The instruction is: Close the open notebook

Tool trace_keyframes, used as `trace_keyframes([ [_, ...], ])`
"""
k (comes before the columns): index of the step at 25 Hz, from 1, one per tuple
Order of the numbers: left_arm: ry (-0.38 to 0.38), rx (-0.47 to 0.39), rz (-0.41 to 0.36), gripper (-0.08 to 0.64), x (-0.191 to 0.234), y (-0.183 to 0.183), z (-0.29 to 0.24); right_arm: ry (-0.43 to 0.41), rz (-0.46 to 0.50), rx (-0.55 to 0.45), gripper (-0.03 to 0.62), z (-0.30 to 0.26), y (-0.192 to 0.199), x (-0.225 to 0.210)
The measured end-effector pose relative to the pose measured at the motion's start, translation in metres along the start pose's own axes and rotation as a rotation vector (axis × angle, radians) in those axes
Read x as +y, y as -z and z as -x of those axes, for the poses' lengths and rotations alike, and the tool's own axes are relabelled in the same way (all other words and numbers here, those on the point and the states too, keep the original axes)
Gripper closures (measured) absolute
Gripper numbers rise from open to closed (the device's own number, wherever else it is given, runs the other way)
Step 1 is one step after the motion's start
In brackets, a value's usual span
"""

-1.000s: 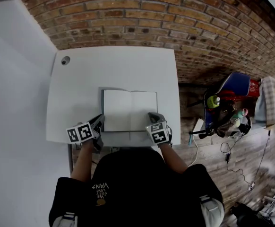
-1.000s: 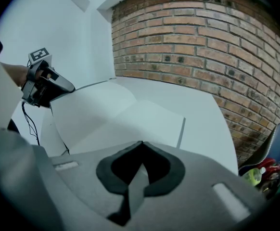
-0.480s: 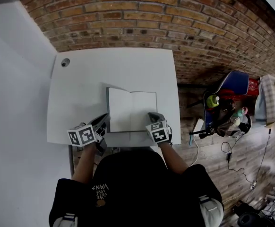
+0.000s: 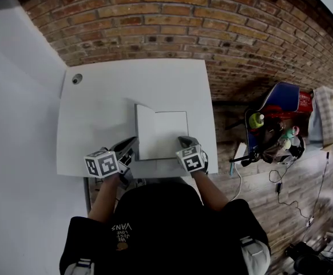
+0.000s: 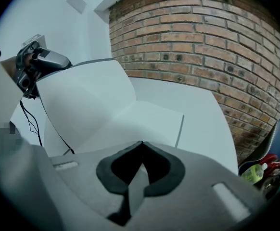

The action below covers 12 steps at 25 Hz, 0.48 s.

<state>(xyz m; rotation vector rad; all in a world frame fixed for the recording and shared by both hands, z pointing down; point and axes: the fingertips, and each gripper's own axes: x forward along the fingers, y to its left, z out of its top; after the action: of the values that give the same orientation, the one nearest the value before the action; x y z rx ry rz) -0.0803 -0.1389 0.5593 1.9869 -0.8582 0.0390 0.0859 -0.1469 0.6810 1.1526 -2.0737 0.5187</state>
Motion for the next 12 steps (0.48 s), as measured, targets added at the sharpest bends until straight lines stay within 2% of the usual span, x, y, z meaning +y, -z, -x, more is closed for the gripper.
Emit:
trace_keyframes([
  [12,0.075,0.028,-0.034,0.525,-0.027,0.003,-0.021,0.014,-0.022,-0.011,0.594,0.013,0.006,-0.002],
])
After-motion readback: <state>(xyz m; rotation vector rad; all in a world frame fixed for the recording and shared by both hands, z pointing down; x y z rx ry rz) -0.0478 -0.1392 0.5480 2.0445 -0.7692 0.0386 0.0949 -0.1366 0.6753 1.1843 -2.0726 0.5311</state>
